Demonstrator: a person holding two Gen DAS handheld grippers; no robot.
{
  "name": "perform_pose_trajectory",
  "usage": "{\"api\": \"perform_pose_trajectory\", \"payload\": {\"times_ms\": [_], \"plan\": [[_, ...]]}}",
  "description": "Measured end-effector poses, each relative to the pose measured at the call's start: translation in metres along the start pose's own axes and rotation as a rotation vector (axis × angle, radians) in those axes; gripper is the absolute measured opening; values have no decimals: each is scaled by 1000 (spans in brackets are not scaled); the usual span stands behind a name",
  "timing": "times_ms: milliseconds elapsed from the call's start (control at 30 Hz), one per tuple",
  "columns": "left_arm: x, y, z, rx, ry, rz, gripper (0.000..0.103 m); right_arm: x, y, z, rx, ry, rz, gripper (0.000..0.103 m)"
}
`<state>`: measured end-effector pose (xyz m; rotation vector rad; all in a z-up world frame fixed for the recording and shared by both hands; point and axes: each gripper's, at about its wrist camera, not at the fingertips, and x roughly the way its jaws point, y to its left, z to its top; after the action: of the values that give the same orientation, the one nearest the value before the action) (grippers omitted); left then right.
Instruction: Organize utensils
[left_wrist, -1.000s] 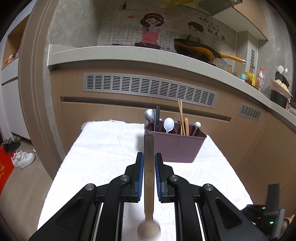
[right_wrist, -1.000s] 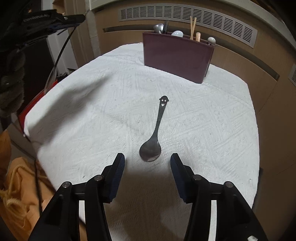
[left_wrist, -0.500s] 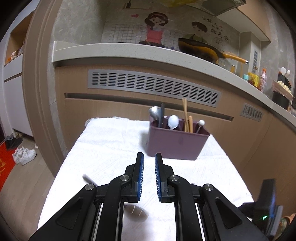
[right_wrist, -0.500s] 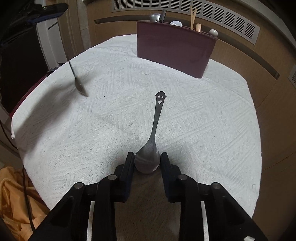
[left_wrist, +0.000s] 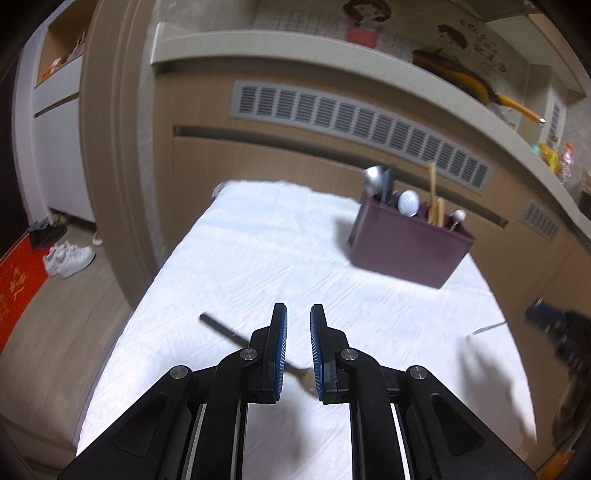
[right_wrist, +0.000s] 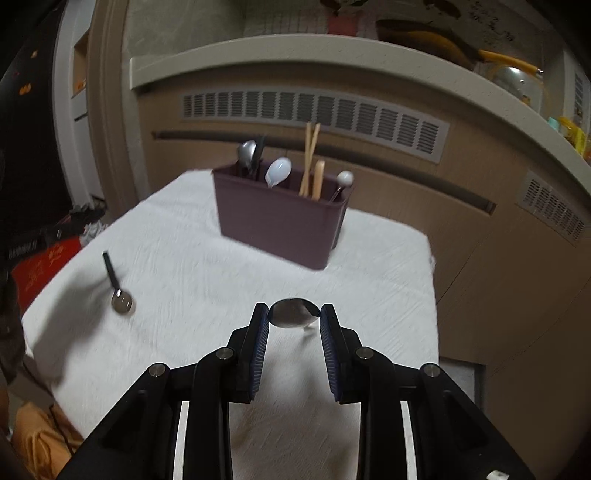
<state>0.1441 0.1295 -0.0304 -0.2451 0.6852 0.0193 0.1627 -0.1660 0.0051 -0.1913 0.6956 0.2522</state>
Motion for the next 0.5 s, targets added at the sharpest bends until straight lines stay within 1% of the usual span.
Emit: {"api": "perform_pose_trajectory", "payload": {"times_ms": [33, 67, 100, 167, 200, 233, 267, 300, 333, 400, 433, 500], "plan": [[1, 4, -2, -11, 12, 9, 15, 2, -2, 3, 9, -6, -5, 26], [4, 10, -5, -30, 31, 23, 17, 3, -4, 5, 18, -12, -7, 26], [6, 16, -7, -49, 48, 33, 23, 4, -6, 8, 22, -19, -8, 26], [13, 32, -12, -112, 107, 50, 27, 3, -6, 11, 21, -34, -9, 26], [18, 36, -15, -129, 138, 55, 27, 3, -6, 13, 17, -41, -7, 26], [23, 37, -18, -122, 164, 58, 28, 3, -6, 15, 14, -47, -6, 26], [26, 33, -21, -93, 184, 58, 29, 3, -5, 16, 11, -51, -3, 26], [28, 27, -24, -50, 202, 51, 33, 2, -5, 17, 9, -54, -1, 26], [30, 16, -29, 18, 220, 22, 36, 2, -6, 18, 11, -57, 1, 26], [25, -9, -39, 153, 204, -68, 48, 2, -9, 20, 15, -56, 5, 26], [22, -21, -43, 233, 185, -100, 51, 2, -10, 20, 17, -55, 7, 26], [19, -40, -49, 400, 156, -127, 56, 2, -12, 20, 21, -50, 8, 26]]}}
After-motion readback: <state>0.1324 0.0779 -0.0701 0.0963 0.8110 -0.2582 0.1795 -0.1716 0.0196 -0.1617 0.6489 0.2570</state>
